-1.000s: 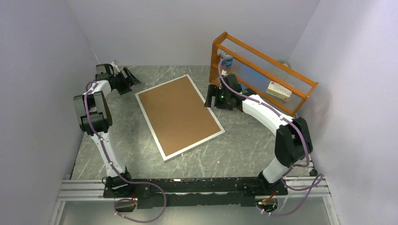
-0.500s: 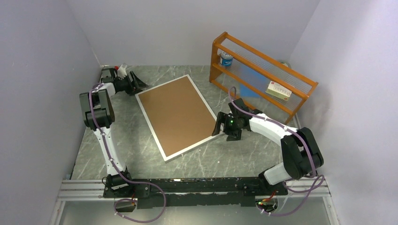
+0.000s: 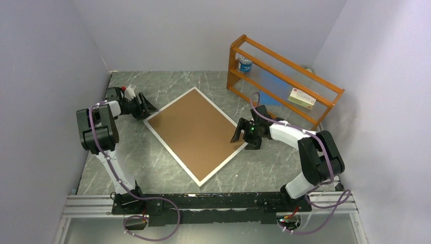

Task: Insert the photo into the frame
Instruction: Adjust the photo frame at the center of the board, then install the photo frame at the center of the board.

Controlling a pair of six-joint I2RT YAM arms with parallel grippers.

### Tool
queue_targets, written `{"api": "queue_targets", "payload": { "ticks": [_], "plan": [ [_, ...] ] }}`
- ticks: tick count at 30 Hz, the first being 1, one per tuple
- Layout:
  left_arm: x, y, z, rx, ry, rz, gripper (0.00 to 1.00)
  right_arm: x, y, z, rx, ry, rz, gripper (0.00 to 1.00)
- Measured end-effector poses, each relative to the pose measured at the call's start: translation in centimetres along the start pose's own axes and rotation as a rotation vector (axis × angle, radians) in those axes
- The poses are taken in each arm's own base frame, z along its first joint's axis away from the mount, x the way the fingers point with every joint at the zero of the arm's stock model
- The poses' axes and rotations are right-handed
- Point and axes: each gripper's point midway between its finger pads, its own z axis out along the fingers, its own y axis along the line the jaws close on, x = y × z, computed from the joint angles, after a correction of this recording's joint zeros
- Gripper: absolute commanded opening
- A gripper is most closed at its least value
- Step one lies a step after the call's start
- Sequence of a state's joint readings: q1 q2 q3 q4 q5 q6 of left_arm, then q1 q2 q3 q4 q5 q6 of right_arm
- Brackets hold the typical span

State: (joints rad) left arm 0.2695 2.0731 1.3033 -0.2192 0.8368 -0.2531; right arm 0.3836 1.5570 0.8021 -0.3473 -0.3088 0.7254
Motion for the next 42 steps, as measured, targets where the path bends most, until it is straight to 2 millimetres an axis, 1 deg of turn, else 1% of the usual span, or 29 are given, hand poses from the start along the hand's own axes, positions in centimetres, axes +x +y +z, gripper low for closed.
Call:
{"api": "queue_targets", "payload": {
  "ticks": [5,10,13,15,18,20,22,23,24,28,30,33,37,39,42],
  "plan": [
    [3.7,0.4,-2.5,-0.136,-0.004,-0.059,0.62,-2.4,-0.8,0.1,0.054,-0.071,-0.047,0.84],
    [7.0,0.1,-3.5,-0.314,0.040,-0.097,0.57,-4.7,-1.9,0.0,0.098,-0.130,-0.084,0.84],
    [9.4,-0.3,-4.2,-0.396,0.077,-0.121,0.57,-6.3,-2.6,0.0,0.137,-0.170,-0.102,0.83],
    [11.0,-0.6,-4.7,-0.436,0.104,-0.128,0.59,-7.0,-3.0,0.0,0.161,-0.192,-0.112,0.82],
    [13.7,-1.2,-5.9,-0.490,0.154,-0.136,0.67,-7.8,-3.4,0.0,0.191,-0.220,-0.119,0.83],
    [14.8,-1.9,-6.9,-0.507,0.178,-0.138,0.73,-7.9,-3.3,-0.1,0.195,-0.225,-0.119,0.83],
    [14.4,-2.8,-7.5,-0.504,0.168,-0.116,0.75,-7.8,-3.2,0.0,0.195,-0.226,-0.120,0.85],
    [13.9,-3.2,-7.7,-0.501,0.159,-0.102,0.75,-7.8,-3.2,-0.1,0.198,-0.230,-0.119,0.85],
    [13.1,-3.6,-7.8,-0.499,0.149,-0.082,0.73,-7.9,-3.2,-0.2,0.202,-0.234,-0.119,0.85],
    [8.9,-4.9,-7.8,-0.493,0.082,0.000,0.66,-8.2,-2.7,-1.2,0.198,-0.268,-0.115,0.85],
    [7.2,-4.6,-7.3,-0.504,0.064,0.032,0.64,-8.3,-2.4,-2.0,0.187,-0.292,-0.112,0.85],
    [7.0,-3.6,-6.4,-0.517,0.090,0.033,0.63,-7.8,-2.5,-2.6,0.179,-0.306,-0.100,0.84],
    [8.3,-1.9,-4.6,-0.510,0.167,0.007,0.62,-6.2,-3.6,-2.6,0.191,-0.286,-0.075,0.84],
    [8.9,-1.6,-3.9,-0.489,0.194,-0.007,0.61,-5.3,-4.3,-2.4,0.203,-0.265,-0.060,0.84],
    [9.1,-1.7,-3.3,-0.458,0.208,-0.014,0.59,-4.1,-5.1,-2.1,0.213,-0.230,-0.042,0.83]
  ]
}}
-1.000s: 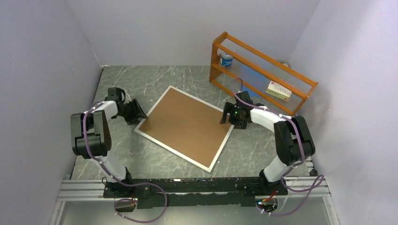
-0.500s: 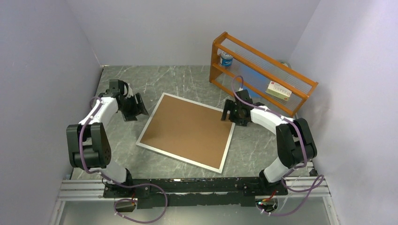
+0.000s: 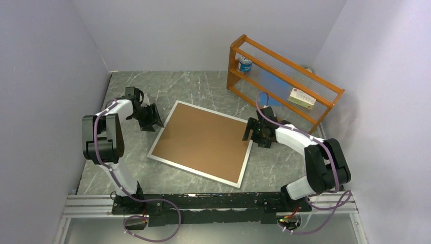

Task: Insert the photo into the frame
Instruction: Install the photo frame at the center of the board.

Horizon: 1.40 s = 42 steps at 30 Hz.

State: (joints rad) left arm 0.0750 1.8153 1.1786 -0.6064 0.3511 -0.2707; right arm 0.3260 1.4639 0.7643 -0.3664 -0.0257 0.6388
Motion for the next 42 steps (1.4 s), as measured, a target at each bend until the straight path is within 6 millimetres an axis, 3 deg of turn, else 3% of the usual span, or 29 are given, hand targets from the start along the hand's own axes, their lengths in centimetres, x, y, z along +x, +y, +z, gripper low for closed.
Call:
{"api": "queue_targets", "payload": {
  "ticks": [4,22,28,33,37,42],
  "plan": [
    [0.1,-0.3,0.4,0.020,0.012,0.004,0.58,1.0,-0.3,0.1,0.000,0.028,0.010,0.82],
    [1.1,-1.2,1.5,-0.026,0.076,0.067,0.61,1.3,1.5,0.3,-0.097,0.052,0.036,0.81],
    [1.8,-1.7,1.7,-0.064,0.096,0.120,0.56,1.3,2.1,0.4,-0.124,0.058,0.035,0.80],
    [1.8,-1.7,1.6,-0.079,0.095,0.124,0.66,1.4,2.2,0.4,-0.128,0.059,0.033,0.80],
    [1.4,-1.3,1.1,-0.112,0.073,0.130,0.70,1.4,2.1,0.4,-0.127,0.058,0.033,0.80],
    [-0.4,-1.3,-0.5,-0.158,-0.001,0.148,0.64,1.4,2.1,0.4,-0.125,0.057,0.032,0.80]
  ]
}}
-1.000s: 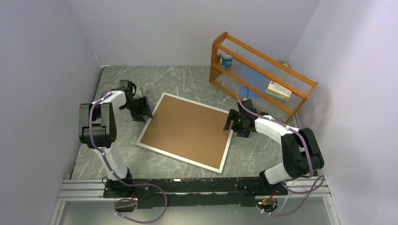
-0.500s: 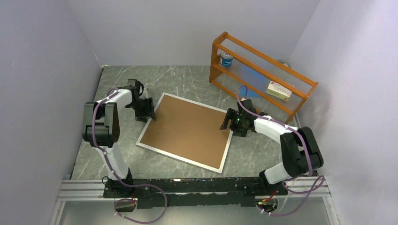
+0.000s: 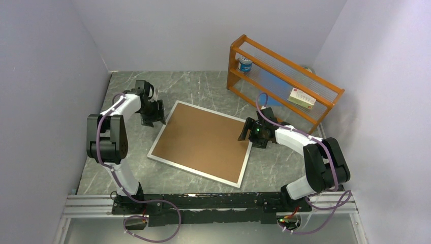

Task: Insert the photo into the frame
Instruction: Install the photo frame at the center of the board.

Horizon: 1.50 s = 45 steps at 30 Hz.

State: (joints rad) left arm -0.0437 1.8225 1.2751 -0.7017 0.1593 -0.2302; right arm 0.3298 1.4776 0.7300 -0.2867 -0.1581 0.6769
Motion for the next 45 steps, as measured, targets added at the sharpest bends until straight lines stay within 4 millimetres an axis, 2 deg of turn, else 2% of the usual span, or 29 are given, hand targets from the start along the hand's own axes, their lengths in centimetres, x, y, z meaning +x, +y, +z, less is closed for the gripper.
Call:
{"api": "queue_targets", "payload": {
  "ticks": [4,8,11,15,17,37,45],
  "plan": [
    [-1.9,0.0,-0.7,-0.016,-0.058,0.007,0.60,0.0,0.0,0.0,0.000,0.000,0.000,0.80],
    [-2.7,-0.2,-0.7,-0.012,-0.074,0.009,0.59,0.0,0.0,0.0,0.001,0.001,0.000,0.80],
    [-2.9,-0.2,0.5,-0.006,-0.063,0.010,0.58,0.0,0.0,0.1,0.001,0.001,0.000,0.80],
    [-2.2,0.0,2.4,0.001,-0.018,0.010,0.55,0.0,0.0,0.1,0.001,0.002,0.000,0.79],
    [-2.2,-0.2,2.7,0.023,-0.012,0.008,0.55,0.0,0.0,0.2,0.002,0.003,0.001,0.79],
    [-2.7,-0.5,3.2,0.119,-0.055,0.164,0.65,0.1,0.5,0.3,-0.043,0.054,-0.033,0.78],
    [-3.0,-0.6,2.7,0.222,-0.069,0.247,0.73,0.2,0.5,0.6,-0.049,0.087,-0.045,0.78]
  ]
}}
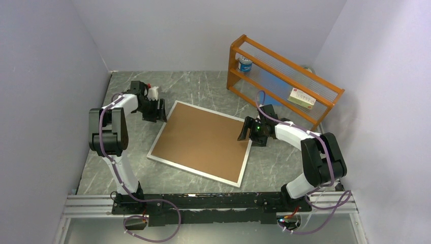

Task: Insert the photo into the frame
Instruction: Install the photo frame at the center of the board.

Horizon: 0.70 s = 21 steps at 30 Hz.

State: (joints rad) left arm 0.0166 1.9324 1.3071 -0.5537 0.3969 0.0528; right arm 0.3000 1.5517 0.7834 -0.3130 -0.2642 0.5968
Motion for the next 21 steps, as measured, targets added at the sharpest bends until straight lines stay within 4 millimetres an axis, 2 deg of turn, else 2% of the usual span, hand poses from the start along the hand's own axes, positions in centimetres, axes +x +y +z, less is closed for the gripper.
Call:
{"api": "queue_targets", "payload": {
  "ticks": [8,11,18,21],
  "plan": [
    [0.10,0.44,-0.04,-0.013,-0.002,-0.007,0.69,-0.12,0.13,-0.19,0.005,0.013,-0.014,0.77],
    [0.29,0.54,0.05,-0.081,0.006,-0.005,0.69,-0.08,0.10,-0.13,0.032,0.013,-0.027,0.77],
    [0.05,0.53,-0.53,-0.290,0.006,0.077,0.76,-0.16,-0.15,0.06,0.120,-0.006,-0.041,0.78],
    [0.72,-0.10,-0.44,-0.301,0.031,0.090,0.75,-0.43,-0.37,0.04,0.150,-0.024,-0.038,0.79]
  ]
}}
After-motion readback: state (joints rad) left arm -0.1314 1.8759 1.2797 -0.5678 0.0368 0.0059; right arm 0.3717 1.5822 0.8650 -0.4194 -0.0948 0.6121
